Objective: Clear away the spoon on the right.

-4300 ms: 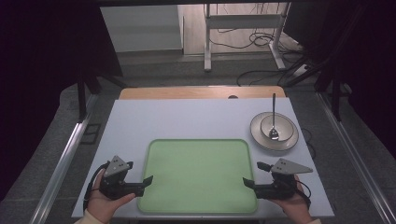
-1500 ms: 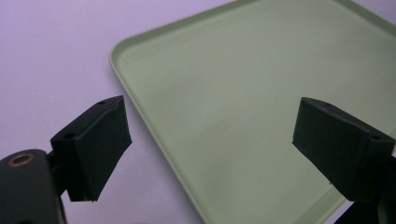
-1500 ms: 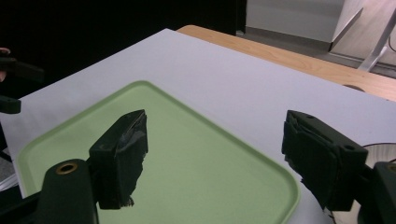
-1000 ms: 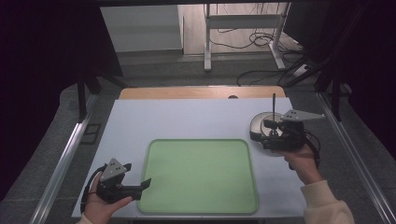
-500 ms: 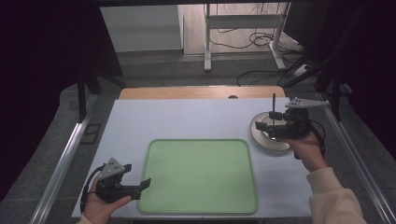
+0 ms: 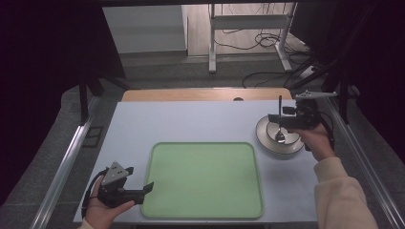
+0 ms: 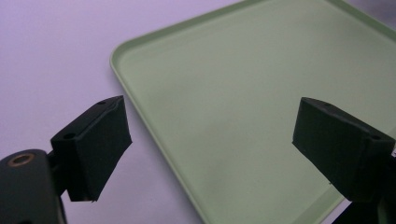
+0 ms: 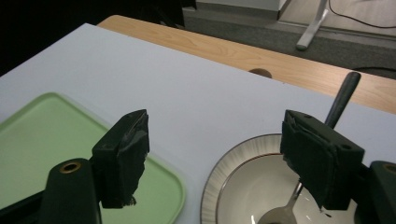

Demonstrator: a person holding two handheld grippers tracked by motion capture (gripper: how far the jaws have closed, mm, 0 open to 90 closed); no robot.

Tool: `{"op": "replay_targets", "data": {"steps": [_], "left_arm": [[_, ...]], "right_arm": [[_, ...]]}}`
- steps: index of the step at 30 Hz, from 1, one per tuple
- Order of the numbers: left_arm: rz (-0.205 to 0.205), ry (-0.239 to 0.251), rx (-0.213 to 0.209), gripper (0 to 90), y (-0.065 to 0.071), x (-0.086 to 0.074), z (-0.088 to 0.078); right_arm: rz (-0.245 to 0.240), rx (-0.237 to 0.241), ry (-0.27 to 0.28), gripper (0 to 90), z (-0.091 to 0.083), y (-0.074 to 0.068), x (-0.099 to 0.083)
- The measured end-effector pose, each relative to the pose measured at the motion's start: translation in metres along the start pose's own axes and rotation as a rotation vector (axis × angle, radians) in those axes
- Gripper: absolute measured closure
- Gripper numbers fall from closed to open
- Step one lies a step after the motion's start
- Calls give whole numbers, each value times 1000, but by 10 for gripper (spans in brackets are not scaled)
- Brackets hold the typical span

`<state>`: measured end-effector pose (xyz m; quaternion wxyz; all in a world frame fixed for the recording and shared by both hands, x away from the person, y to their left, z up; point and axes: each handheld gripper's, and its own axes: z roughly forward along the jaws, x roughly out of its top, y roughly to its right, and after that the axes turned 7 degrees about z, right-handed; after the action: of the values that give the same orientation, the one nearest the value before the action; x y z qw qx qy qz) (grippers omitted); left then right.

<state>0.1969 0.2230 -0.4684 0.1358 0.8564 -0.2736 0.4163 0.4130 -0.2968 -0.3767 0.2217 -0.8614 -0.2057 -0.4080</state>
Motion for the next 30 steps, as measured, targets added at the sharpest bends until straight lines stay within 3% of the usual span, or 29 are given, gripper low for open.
{"op": "replay_targets", "data": {"steps": [7,12,15,23,30], "left_arm": [[4,-4,1,110,1,0,1],[19,-2,4,110,0,1,-1],[17,-1,6,110,1,1,-2],[17,-5,7,110,0,1,-1],[22,-5,6,110,1,1,-1]], "right_arm": [[26,-21,-33,235,18,12,5],[39,-42,-35,236,21,24,8],[94,-56,-14,248,24,42,10],[168,-88,-11,274,32,68,6],[169,-126,-15,317,44,74,5]]}}
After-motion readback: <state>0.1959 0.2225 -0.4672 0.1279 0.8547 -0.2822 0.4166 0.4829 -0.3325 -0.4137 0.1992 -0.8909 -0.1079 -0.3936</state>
